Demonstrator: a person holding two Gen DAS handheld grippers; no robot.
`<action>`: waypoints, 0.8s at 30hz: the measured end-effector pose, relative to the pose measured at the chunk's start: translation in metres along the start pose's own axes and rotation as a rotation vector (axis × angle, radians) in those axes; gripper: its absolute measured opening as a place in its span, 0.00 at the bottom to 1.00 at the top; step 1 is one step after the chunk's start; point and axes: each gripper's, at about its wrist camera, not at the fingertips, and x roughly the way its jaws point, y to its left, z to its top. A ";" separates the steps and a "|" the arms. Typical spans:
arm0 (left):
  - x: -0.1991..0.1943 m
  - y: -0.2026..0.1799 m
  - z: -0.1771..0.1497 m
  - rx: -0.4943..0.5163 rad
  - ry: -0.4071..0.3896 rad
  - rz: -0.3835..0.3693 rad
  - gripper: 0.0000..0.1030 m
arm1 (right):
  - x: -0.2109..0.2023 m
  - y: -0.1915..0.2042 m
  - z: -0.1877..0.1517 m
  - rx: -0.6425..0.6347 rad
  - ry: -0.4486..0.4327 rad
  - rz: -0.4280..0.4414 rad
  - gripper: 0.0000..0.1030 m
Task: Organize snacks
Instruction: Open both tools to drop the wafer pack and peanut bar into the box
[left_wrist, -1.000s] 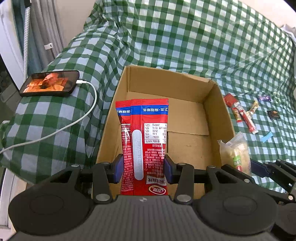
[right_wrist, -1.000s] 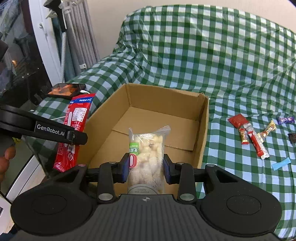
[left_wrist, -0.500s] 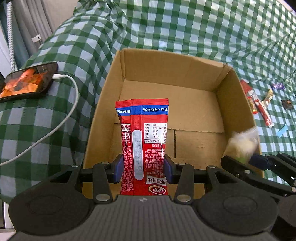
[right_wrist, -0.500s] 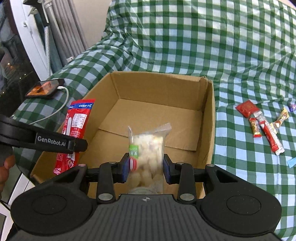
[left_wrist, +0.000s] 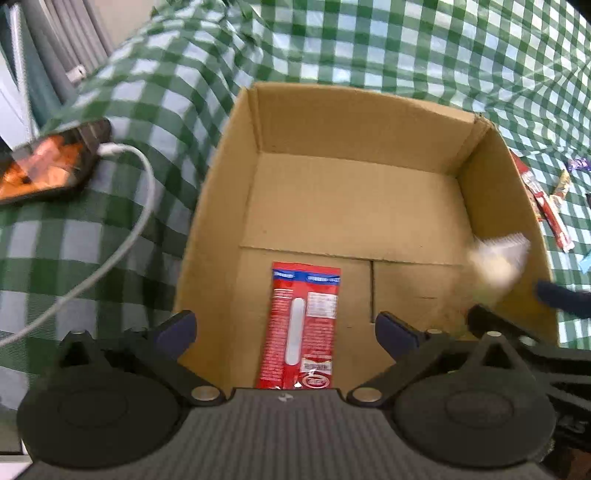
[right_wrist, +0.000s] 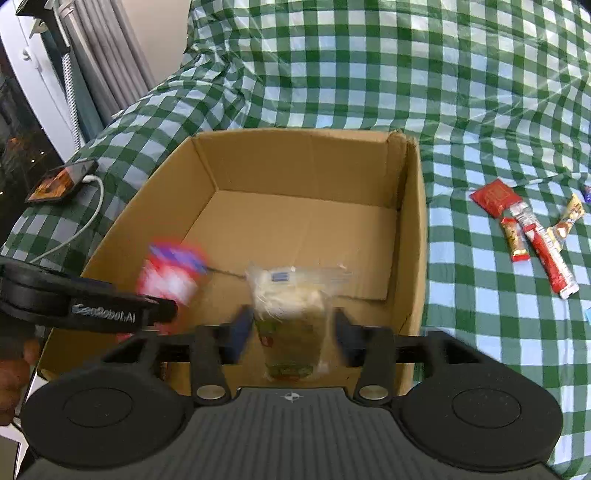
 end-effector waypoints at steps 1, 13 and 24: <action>-0.002 0.000 -0.001 0.007 0.005 0.005 1.00 | -0.005 0.001 0.000 -0.001 -0.011 -0.020 0.88; -0.054 0.007 -0.072 -0.007 0.080 0.030 1.00 | -0.056 0.014 -0.031 0.038 0.150 -0.045 0.99; -0.101 0.001 -0.108 0.005 0.040 0.032 1.00 | -0.109 0.033 -0.051 -0.001 0.133 -0.116 0.99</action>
